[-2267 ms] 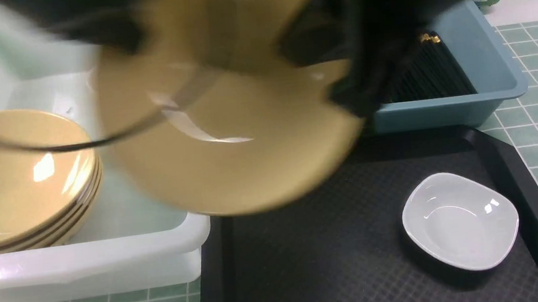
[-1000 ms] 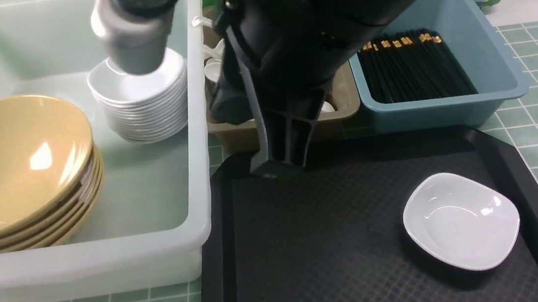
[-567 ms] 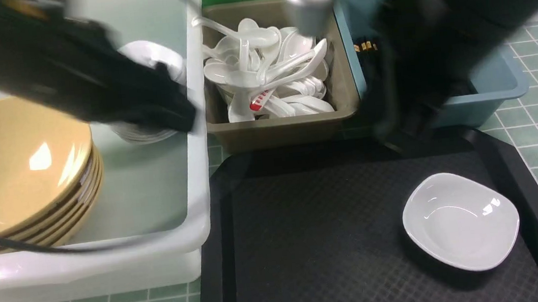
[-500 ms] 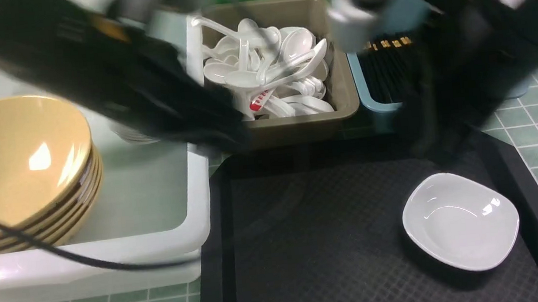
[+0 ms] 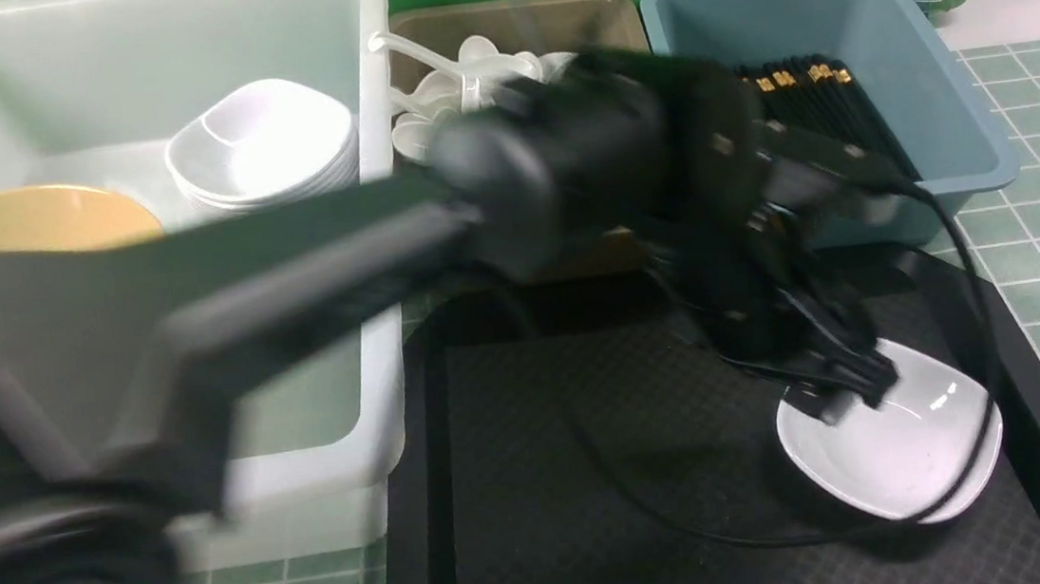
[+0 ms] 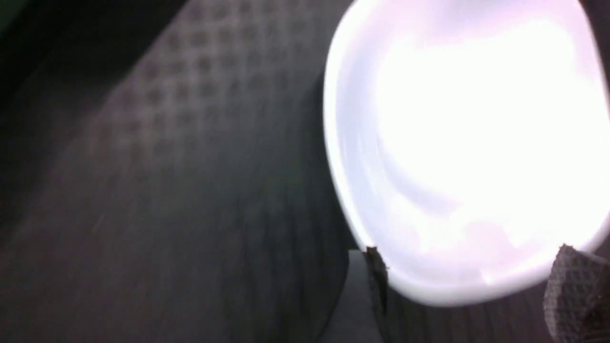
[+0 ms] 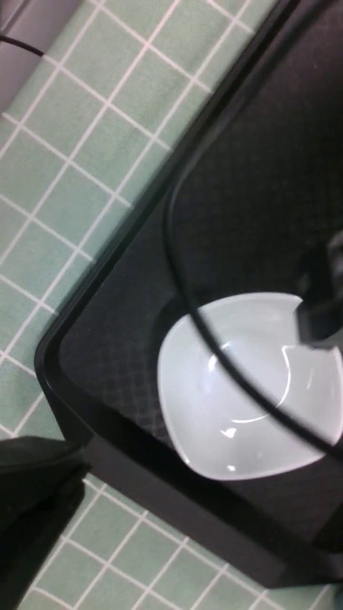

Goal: On blue table put chopsticks spoon bowls plates into blue grey white boxes.
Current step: 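Grasp the small white bowl on the black tray by its rim with the left gripper, then place the white bowl into the white bin with the other dishes with the left gripper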

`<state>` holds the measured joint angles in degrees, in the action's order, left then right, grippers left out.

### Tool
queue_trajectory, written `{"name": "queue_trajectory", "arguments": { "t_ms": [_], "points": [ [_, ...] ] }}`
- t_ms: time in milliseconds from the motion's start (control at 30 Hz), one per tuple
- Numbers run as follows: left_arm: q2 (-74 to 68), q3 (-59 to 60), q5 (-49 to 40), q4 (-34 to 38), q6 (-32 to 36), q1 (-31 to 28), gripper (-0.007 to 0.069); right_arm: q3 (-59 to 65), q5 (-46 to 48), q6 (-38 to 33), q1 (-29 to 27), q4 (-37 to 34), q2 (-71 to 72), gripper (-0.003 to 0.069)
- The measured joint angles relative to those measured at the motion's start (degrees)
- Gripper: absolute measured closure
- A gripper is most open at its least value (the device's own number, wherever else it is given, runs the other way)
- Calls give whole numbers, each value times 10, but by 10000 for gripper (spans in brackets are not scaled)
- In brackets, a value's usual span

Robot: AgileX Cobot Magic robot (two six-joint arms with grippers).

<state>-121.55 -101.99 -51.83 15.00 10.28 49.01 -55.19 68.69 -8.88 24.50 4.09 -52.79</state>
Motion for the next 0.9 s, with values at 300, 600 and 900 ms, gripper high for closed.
{"name": "queue_trajectory", "arguments": {
  "t_ms": [300, 600, 900],
  "points": [
    [-98, -62, -1, 22, -9, 1, 227, 0, -4, 0, -4, 1, 3, 613],
    [-91, -95, -56, 3, -30, -2, 592, 0, -59, 0, -4, -1, 3, 613],
    [66, -132, -150, -57, -8, -101, 622, -142, -61, -70, 29, -75, -91, 613]
  ]
}}
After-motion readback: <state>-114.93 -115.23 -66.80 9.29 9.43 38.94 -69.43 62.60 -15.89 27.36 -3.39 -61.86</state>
